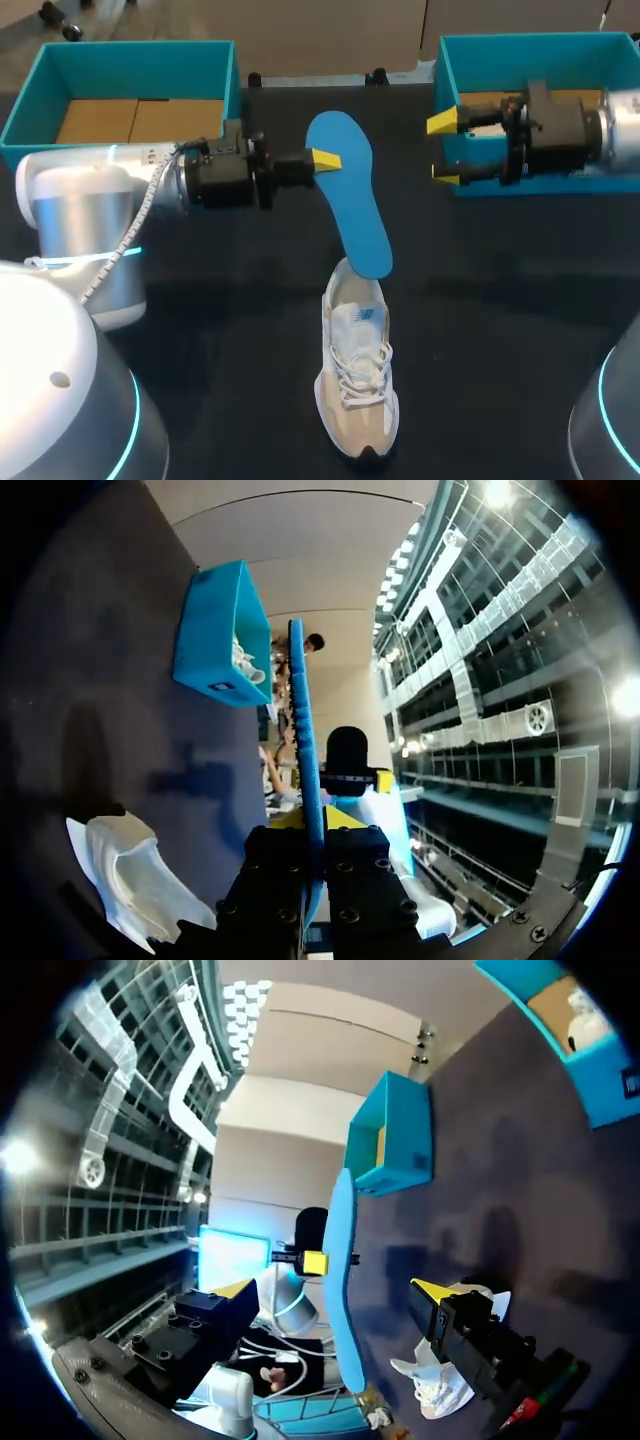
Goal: Take the shoe out of the shoebox, open the shoe tongue, remove and reinsert the insole, then place the shoe into the shoebox
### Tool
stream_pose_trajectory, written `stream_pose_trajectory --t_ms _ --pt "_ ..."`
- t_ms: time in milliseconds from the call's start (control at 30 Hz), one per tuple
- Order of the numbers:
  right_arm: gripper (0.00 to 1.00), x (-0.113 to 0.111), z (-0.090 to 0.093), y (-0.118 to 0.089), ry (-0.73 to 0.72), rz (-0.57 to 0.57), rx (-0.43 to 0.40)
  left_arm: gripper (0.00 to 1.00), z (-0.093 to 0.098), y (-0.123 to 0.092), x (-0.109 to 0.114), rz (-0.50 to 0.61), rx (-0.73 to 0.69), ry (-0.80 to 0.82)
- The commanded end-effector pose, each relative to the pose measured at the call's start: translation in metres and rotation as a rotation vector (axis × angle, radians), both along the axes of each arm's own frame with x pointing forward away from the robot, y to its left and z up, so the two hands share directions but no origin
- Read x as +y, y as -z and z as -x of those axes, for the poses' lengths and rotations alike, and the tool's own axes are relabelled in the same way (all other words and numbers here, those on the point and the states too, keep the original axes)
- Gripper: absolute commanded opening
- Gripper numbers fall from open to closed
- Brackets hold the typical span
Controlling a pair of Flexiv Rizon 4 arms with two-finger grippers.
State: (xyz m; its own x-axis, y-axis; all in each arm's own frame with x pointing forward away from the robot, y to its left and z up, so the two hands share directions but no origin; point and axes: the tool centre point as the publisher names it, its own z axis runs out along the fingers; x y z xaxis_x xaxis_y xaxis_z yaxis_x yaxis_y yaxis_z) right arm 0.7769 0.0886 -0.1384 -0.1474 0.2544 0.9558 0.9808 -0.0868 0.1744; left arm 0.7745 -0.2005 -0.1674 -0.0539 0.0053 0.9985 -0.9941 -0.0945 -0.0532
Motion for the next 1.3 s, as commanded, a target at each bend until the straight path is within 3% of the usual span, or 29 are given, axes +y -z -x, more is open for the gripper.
stream_pose_trajectory --t_ms 33,567,967,1300 --pt "1.0 0.001 -0.004 -0.025 -0.019 0.19 0.008 0.0 -0.007 0.004 -0.003 0.001 0.028 0.009" --pt "1.0 0.035 -0.002 -0.072 0.02 0.724 0.038 0.0 -0.015 0.014 -0.007 -0.015 0.13 -0.015" --pt "1.0 0.06 0.007 -0.087 0.049 0.933 0.039 0.0 -0.021 0.01 -0.012 -0.03 0.167 -0.021" --pt "1.0 0.089 0.011 -0.091 0.08 1.155 0.094 0.0 -0.021 0.01 -0.012 -0.03 0.167 -0.021"
